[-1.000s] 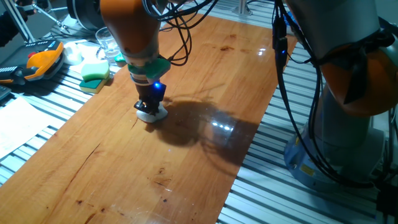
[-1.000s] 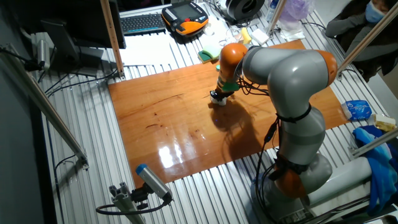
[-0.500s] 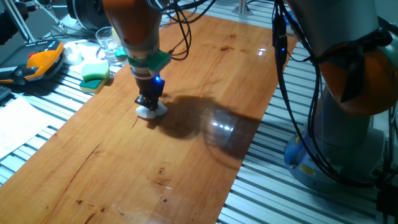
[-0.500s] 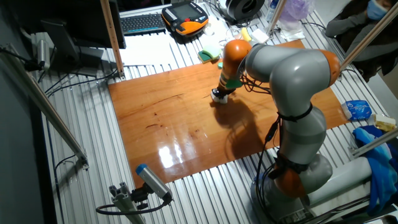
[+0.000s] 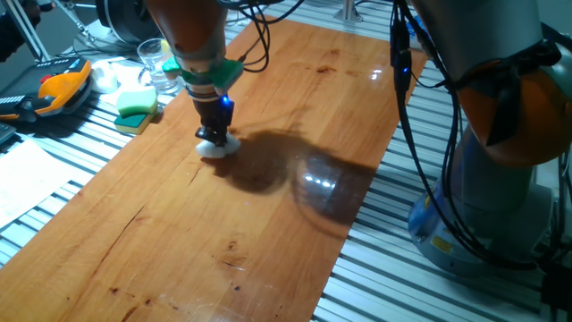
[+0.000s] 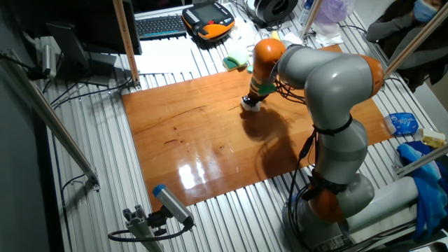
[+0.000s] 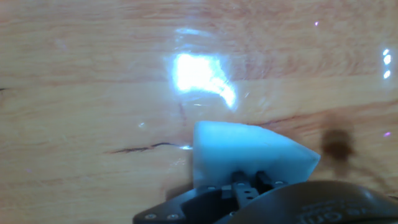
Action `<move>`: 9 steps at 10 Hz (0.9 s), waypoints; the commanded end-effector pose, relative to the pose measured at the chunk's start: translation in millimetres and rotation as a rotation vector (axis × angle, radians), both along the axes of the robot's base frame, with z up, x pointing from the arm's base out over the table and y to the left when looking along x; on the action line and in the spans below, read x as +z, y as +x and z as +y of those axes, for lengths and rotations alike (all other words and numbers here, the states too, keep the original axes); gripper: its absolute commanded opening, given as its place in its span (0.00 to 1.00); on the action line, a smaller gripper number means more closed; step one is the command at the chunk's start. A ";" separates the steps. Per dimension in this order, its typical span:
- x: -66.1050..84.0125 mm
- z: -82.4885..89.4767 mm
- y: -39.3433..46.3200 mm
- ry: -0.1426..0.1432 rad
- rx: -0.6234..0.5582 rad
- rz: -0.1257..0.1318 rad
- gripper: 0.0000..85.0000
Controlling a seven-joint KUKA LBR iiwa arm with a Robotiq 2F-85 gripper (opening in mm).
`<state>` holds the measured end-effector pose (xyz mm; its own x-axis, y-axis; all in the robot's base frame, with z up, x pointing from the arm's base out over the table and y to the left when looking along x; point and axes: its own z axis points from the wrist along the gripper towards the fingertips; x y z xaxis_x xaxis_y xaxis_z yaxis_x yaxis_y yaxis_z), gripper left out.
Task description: Clean the tabletop with a sponge
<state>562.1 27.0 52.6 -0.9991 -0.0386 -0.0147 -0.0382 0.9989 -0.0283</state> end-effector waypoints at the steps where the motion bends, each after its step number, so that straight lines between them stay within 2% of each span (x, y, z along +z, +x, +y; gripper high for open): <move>1: 0.5 -1.0 0.5 -0.009 0.010 0.000 0.20; 3: 2.1 -3.0 1.5 -0.021 0.002 0.008 0.60; 5: 2.9 0.0 1.5 -0.007 -0.004 0.014 0.60; 6: 8.4 6.6 0.7 0.006 -0.028 0.027 0.60; 8: 18.6 21.0 -8.9 0.036 -0.066 0.065 0.60; 9: 20.1 30.2 -16.5 0.037 -0.089 0.071 0.60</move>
<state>544.6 57.7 73.1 -0.9970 0.0526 0.0567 0.0532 0.9985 0.0099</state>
